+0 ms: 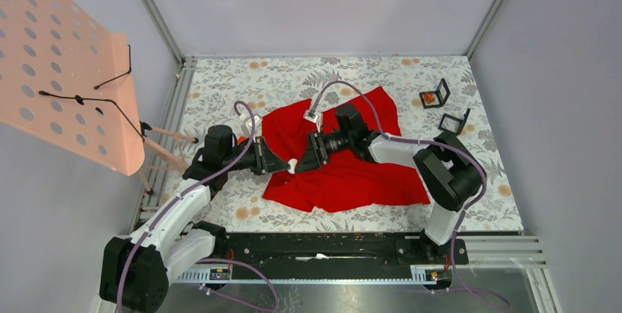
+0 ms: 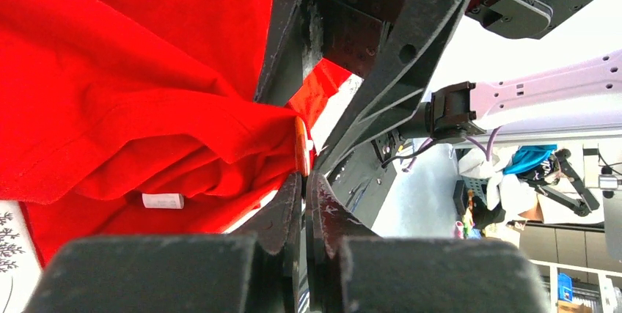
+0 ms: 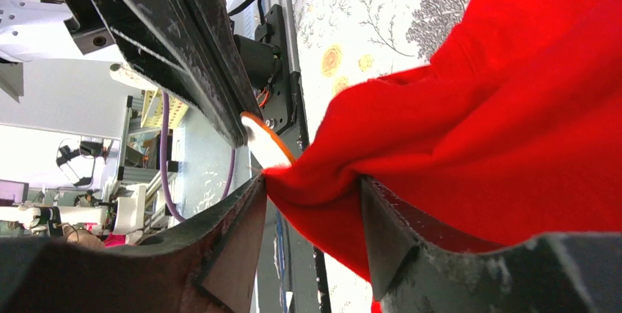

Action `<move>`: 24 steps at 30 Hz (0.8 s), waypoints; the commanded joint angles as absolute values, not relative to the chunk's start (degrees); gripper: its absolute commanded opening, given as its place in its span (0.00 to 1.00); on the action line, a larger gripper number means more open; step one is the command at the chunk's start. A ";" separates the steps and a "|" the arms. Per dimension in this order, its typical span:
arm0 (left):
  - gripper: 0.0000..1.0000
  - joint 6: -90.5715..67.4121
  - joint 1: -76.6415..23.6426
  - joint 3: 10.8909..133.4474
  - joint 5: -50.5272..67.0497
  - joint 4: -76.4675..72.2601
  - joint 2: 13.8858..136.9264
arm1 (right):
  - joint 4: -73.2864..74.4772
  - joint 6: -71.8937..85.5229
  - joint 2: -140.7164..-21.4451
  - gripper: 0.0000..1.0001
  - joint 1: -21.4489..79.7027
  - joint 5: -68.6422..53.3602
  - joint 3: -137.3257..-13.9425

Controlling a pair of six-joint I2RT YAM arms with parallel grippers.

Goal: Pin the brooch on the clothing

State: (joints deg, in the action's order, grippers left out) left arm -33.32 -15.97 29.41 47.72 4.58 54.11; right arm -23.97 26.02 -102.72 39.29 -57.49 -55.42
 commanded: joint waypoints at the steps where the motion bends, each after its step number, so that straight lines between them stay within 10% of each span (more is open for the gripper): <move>1: 0.00 -35.14 -15.80 31.19 48.45 -0.70 54.50 | -28.06 26.07 -98.18 0.60 37.19 -56.14 -52.02; 24: 0.00 -35.41 -15.11 31.19 52.78 -2.90 54.25 | -46.34 35.67 -100.48 0.65 36.19 -60.71 -49.91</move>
